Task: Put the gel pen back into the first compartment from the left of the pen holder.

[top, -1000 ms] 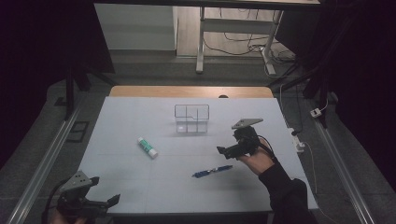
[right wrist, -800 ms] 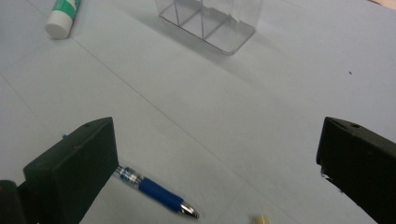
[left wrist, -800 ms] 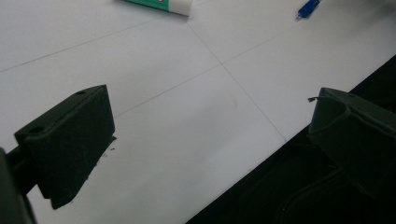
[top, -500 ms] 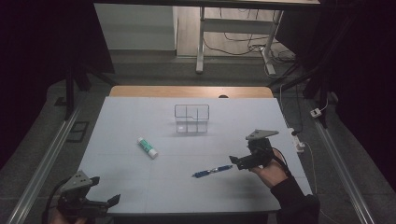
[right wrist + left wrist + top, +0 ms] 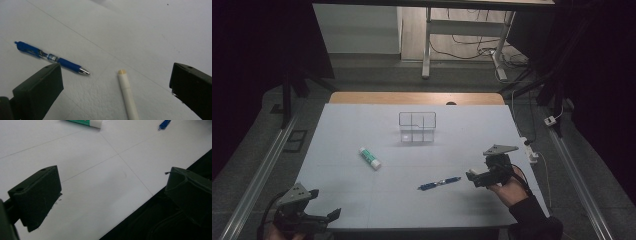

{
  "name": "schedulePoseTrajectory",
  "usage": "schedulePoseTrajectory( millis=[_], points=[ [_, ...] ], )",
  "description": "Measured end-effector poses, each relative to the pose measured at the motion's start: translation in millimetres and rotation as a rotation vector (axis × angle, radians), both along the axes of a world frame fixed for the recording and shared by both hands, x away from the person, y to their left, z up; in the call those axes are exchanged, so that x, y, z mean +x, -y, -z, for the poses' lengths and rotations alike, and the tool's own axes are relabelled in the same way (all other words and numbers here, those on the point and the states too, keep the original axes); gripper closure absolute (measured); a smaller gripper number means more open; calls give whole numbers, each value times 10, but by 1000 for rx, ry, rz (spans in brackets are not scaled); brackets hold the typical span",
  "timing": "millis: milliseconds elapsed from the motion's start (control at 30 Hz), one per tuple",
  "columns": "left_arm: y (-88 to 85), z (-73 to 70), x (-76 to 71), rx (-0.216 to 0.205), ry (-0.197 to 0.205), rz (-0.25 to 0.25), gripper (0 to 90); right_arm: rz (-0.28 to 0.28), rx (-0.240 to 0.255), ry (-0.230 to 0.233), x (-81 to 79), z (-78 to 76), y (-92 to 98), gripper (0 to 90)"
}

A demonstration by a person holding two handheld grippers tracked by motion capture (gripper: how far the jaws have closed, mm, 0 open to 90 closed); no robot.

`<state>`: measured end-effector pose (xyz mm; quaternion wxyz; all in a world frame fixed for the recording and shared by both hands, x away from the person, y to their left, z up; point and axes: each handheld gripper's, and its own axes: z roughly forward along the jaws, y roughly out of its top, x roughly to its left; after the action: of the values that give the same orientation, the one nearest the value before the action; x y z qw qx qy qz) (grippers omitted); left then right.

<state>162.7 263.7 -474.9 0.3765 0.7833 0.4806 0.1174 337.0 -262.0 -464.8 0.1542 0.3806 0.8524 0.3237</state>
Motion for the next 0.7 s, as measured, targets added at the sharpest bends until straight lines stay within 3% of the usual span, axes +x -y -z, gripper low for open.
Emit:
schedulePoseTrajectory(
  millis=[333,700],
  points=[
    [-1,1,2,-1,-1,2,4,33,-30,-47,-6,118,161,0],
    [6,3,4,1,-1,1,4,37,-108,-83,76,288,268,0]
  ],
)
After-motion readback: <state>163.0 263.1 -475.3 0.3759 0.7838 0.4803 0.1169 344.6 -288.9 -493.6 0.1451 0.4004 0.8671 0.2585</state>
